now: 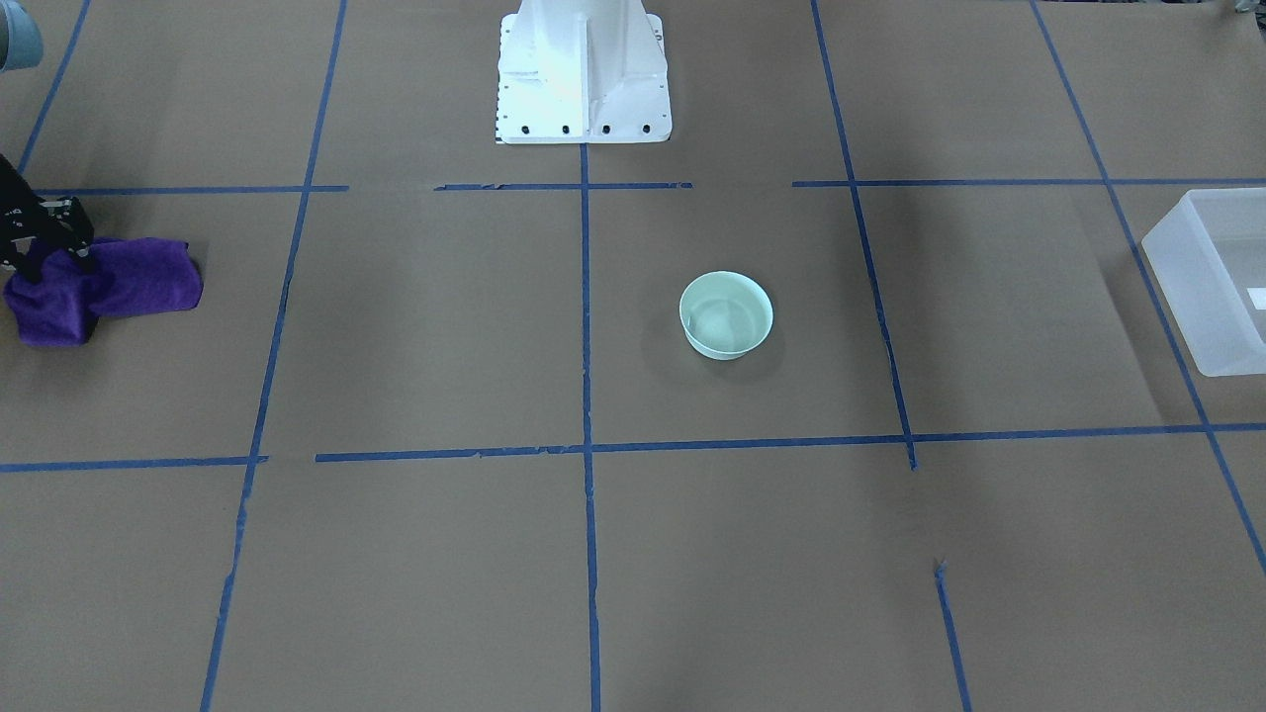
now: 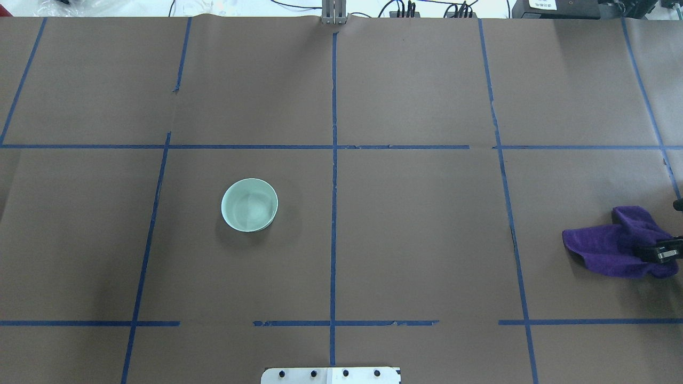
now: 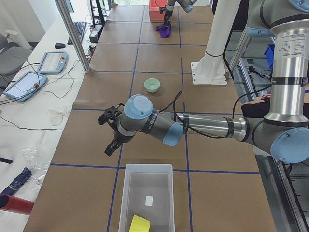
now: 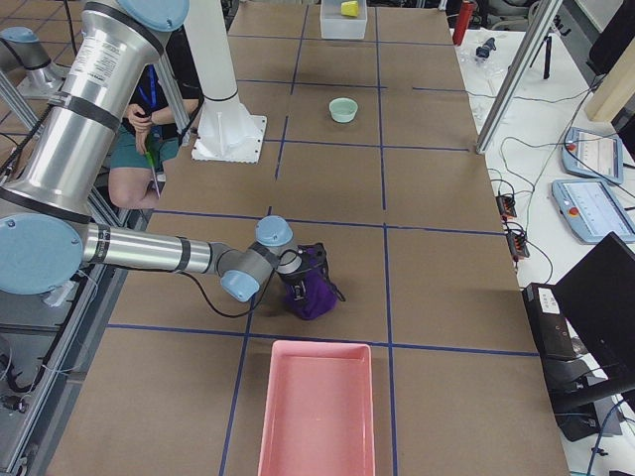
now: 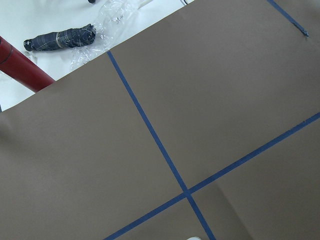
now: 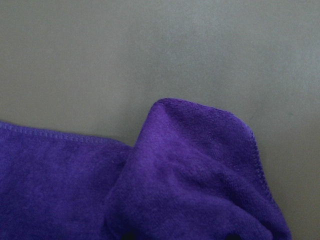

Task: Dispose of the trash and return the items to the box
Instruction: 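Lift the purple cloth with the right gripper and drop it into the pink bin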

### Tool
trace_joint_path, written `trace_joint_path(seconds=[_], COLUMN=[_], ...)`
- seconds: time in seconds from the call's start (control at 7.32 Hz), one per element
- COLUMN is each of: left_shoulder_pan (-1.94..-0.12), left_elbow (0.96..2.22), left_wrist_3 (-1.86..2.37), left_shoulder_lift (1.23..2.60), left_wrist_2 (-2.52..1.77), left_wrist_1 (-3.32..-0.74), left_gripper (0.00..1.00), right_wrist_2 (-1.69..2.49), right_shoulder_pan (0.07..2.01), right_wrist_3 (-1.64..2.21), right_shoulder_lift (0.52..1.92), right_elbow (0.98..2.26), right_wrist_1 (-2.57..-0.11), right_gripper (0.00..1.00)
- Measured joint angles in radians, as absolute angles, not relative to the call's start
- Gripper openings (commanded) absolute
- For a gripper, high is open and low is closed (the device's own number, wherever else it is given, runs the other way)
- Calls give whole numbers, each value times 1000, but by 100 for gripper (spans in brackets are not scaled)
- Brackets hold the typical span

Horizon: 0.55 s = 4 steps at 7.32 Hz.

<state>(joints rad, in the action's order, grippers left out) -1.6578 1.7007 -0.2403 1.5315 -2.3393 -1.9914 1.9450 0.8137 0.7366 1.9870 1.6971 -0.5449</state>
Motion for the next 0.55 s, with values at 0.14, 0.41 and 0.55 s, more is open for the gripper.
trace_joint_path(seconds=[0.14, 0.41, 0.55], left_shoulder_pan=[-1657, -1657, -1657], left_elbow=[1700, 1699, 1698], left_wrist_3=[-241, -241, -241], left_shoulder_lift=[1531, 1531, 1531], left_wrist_2=[-2339, -2339, -2339], left_wrist_1=[-2001, -2008, -2009], left_gripper=[100, 100, 100], right_wrist_2=[1962, 2057, 2130], right_shoulder_pan=[819, 871, 932], right_wrist_3=[736, 732, 722], right_shoulder_lift=[1992, 2005, 2003], right_elbow=[1723, 1829, 1905], right_wrist_1=[-547, -625, -718], right_gripper=[0, 0, 0])
